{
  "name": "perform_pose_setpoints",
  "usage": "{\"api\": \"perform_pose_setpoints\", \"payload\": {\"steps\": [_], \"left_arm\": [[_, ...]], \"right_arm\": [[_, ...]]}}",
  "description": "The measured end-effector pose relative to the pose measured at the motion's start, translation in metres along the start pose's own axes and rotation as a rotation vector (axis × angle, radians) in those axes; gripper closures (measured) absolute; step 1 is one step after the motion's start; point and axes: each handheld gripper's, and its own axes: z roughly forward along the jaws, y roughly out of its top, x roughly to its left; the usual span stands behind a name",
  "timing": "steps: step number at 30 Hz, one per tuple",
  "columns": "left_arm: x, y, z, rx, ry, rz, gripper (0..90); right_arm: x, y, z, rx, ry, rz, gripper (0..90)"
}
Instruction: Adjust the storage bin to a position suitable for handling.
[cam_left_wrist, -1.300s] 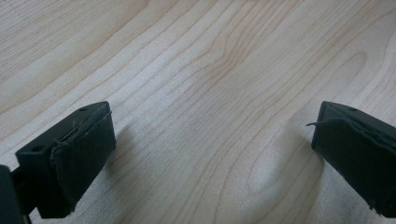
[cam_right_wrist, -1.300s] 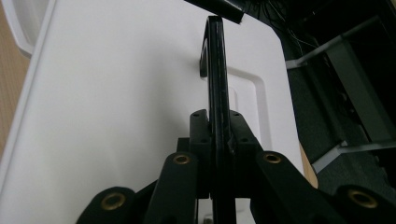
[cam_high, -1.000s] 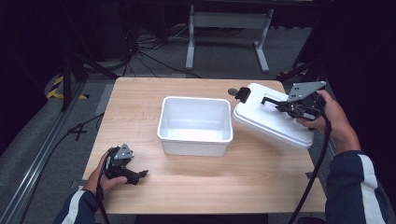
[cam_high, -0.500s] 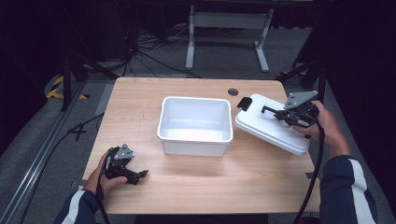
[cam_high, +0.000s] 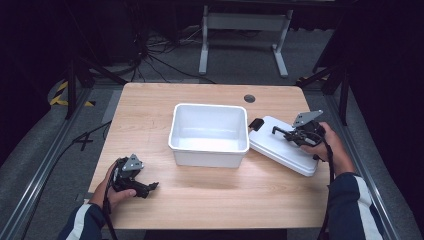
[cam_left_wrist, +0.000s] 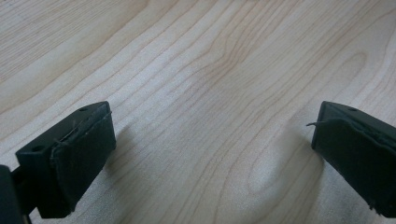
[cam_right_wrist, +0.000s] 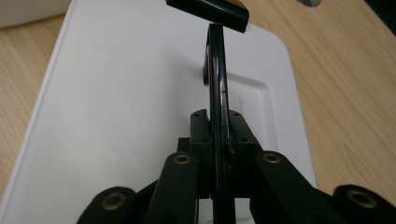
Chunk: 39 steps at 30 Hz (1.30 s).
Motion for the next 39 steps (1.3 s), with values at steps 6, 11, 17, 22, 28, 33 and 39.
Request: {"api": "perform_pose_setpoints", "payload": {"steps": [6,11,17,22,28,33,39], "left_arm": [[0.0,0.0,0.0,0.0,0.0,0.0,0.1],[0.0,0.0,0.0,-0.001,0.0,0.0,0.1],[0.0,0.0,0.0,0.0,0.0,0.0,0.1],[0.0,0.0,0.0,0.0,-0.001,0.0,0.1],[0.002,0.0,0.0,-0.002,-0.001,0.011,0.1],[0.002,0.0,0.0,0.0,-0.004,0.013,0.1],[0.001,0.0,0.0,0.001,-0.004,0.0,0.1]], "right_arm": [[0.003,-0.007,0.01,0.023,0.002,0.005,83.8],[0.004,-0.01,0.018,0.031,0.015,0.017,82.7],[0.003,-0.012,0.015,0.024,0.001,0.037,76.4],[0.003,-0.014,0.008,-0.021,0.01,0.066,65.9],[0.007,-0.016,0.004,-0.038,0.017,0.076,58.7],[0.009,-0.018,0.002,-0.051,0.017,0.084,52.2],[0.015,-0.017,-0.004,-0.061,0.029,0.089,47.1]]}}
